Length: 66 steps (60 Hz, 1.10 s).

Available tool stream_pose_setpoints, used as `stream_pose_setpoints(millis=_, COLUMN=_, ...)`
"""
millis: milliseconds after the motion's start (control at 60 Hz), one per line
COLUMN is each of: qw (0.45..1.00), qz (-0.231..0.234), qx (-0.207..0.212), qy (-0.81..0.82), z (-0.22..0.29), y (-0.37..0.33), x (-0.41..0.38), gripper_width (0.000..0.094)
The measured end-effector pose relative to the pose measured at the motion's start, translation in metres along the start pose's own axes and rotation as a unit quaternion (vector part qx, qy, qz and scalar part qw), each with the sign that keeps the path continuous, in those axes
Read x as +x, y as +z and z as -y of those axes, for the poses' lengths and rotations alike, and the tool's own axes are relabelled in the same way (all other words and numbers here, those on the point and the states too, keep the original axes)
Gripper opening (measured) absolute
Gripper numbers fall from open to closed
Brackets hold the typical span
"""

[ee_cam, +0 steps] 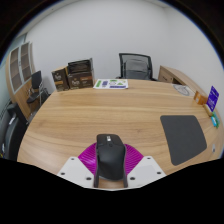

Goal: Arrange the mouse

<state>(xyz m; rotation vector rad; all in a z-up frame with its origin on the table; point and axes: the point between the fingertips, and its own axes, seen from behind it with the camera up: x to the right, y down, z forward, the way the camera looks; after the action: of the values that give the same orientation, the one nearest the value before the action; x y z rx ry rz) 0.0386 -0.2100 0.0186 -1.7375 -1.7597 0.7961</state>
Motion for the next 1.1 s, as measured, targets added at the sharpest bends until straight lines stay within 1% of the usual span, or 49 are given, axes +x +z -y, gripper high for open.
stream_pose_setpoints(millis=50, qw=1.0, qz=0.002, qx=0.005, qy=-0.006, z=0.012, y=-0.011, x=0.004, gripper_width=0.0323)
stream_pose_setpoints(millis=200, qw=0.999, qz=-0.016, qx=0.046, qy=0.007, z=0.073, y=-0.04, x=0.053, gripper_width=0.0323)
stream_pose_setpoints(millis=267, qw=0.997, qz=-0.034, qx=0.067, qy=0.015, z=0.101, y=-0.049, x=0.091, gripper_width=0.0324)
stream_pose_setpoints(millis=333, qw=0.995, qz=-0.061, qx=0.08, qy=0.02, z=0.12, y=-0.053, x=0.136, gripper_width=0.0323)
stream_pose_setpoints(millis=417, qw=0.992, qz=-0.093, qx=0.082, qy=0.033, z=0.127, y=-0.053, x=0.194, gripper_width=0.0322)
stream_pose_setpoints(millis=533, qw=0.989, qz=-0.12, qx=0.068, qy=0.052, z=0.113, y=-0.042, x=0.265, gripper_width=0.0321)
stream_pose_setpoints(millis=667, qw=0.99, qz=-0.125, qx=0.041, qy=0.054, z=0.077, y=-0.015, x=0.307, gripper_width=0.0322)
stream_pose_setpoints(millis=850, qw=0.992, qz=-0.109, qx=0.002, qy=0.067, z=0.026, y=0.014, x=0.322, gripper_width=0.0328)
stream_pose_setpoints(millis=1000, qw=0.991, qz=-0.11, qx=-0.019, qy=0.075, z=0.0, y=0.026, x=0.325, gripper_width=0.0336)
stream_pose_setpoints(millis=1050, qw=0.991, qz=-0.109, qx=-0.015, qy=0.073, z=0.001, y=0.026, x=0.325, gripper_width=0.0347)
stream_pose_setpoints(millis=1083, qw=0.991, qz=-0.11, qx=-0.016, qy=0.07, z=-0.001, y=0.026, x=0.325, gripper_width=0.0371)
stream_pose_setpoints(millis=1100, qw=0.991, qz=-0.112, qx=-0.015, qy=0.069, z=-0.001, y=0.025, x=0.325, gripper_width=0.0399)
